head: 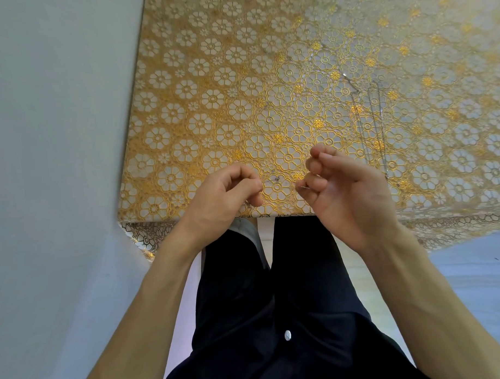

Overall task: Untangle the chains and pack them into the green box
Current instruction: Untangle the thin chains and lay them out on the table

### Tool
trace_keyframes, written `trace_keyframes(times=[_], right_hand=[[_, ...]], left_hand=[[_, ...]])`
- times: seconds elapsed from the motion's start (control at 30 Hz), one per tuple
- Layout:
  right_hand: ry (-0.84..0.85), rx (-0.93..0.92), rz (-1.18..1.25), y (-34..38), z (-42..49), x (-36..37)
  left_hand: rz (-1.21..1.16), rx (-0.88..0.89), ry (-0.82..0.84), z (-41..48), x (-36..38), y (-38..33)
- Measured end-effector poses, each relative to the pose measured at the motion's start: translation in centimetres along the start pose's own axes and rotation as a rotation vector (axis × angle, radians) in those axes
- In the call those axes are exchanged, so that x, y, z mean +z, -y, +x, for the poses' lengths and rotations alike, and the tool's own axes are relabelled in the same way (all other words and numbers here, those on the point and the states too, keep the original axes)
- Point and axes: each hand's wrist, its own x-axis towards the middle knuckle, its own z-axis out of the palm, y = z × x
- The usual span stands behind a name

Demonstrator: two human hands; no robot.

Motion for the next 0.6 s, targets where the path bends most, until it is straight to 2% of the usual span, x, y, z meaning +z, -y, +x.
trace_keyframes(times=[0.13, 0.4, 0.6], right_hand=[[-0.001, 0.017, 0.03, -0.1, 0.0, 0.4], [0.026, 0.018, -0.131, 0.1, -0.2, 0.7], [0.029, 0.0, -0.184, 0.4, -0.3, 0.5]], left_hand=[[0.029, 0.007, 0.029, 0.1, 0.1, 0.3], [0.116, -0.013, 0.196, 0.1, 0.8, -0.4], [0.108, -0.022, 0.156, 0.2, 1.1, -0.1]])
